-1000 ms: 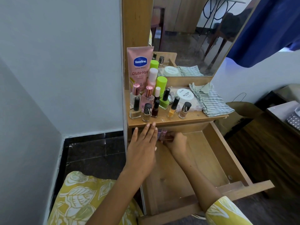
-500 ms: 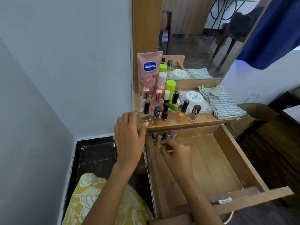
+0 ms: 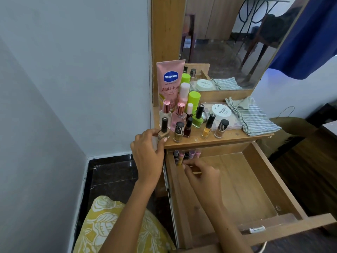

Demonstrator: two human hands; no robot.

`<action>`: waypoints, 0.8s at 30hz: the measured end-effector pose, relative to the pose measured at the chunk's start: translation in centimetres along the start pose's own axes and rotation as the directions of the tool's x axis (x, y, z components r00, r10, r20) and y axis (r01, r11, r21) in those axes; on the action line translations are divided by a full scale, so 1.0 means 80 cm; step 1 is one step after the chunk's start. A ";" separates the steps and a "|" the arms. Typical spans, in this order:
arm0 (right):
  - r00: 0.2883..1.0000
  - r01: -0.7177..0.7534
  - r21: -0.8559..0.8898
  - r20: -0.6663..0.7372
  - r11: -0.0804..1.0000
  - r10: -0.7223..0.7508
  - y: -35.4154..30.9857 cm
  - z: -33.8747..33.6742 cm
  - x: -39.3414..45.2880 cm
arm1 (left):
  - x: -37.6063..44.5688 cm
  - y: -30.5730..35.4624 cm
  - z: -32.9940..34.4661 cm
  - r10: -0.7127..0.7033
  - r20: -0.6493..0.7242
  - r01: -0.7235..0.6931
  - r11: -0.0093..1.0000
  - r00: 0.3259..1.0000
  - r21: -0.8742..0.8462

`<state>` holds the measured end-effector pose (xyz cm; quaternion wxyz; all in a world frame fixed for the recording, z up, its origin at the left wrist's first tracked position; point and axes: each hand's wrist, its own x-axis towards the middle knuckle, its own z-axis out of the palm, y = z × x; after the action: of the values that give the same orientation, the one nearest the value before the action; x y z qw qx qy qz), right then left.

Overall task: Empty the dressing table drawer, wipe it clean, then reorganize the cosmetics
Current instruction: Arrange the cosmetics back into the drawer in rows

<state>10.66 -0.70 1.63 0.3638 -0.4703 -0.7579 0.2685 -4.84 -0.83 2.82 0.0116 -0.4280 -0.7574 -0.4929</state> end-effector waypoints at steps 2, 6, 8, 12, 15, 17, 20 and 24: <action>1.000 -0.004 0.055 -0.028 0.998 0.006 -0.002 -0.001 0.001 | -0.011 -0.001 -0.008 -0.008 -0.045 0.007 1.000 0.999 -0.024; 0.998 0.057 0.233 -0.050 0.971 -0.047 -0.010 -0.009 0.007 | -0.041 0.003 -0.029 0.133 -0.006 -0.133 0.990 0.991 -0.037; 0.997 0.062 0.359 0.024 0.931 -0.076 -0.013 -0.013 0.007 | -0.052 0.007 -0.036 0.231 0.121 -0.222 0.971 0.965 -0.087; 0.989 0.064 0.425 0.094 0.903 -0.114 -0.012 -0.017 0.005 | -0.064 0.011 -0.036 0.259 0.284 -0.216 0.961 0.923 -0.173; 0.991 0.040 0.400 0.104 0.916 -0.089 -0.010 -0.020 0.006 | -0.069 0.011 -0.035 0.249 0.313 -0.199 0.963 0.917 -0.185; 0.993 0.019 0.375 0.105 0.927 -0.063 -0.007 -0.018 0.004 | -0.070 0.008 -0.036 0.237 0.332 -0.192 0.968 0.913 -0.162; 0.991 -0.125 0.314 0.075 0.941 0.107 -0.001 -0.009 -0.005 | -0.067 0.000 -0.040 0.162 0.324 -0.133 0.985 0.932 -0.112; 0.945 -0.320 0.003 0.068 0.948 0.319 0.013 0.001 -0.005 | -0.063 -0.004 -0.041 0.089 0.249 -0.070 0.994 0.964 -0.087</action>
<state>11.20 -0.63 0.69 0.2932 -0.5749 -0.6817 0.3446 -3.17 -6.59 2.05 -0.0818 -0.5175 -0.7152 -0.4626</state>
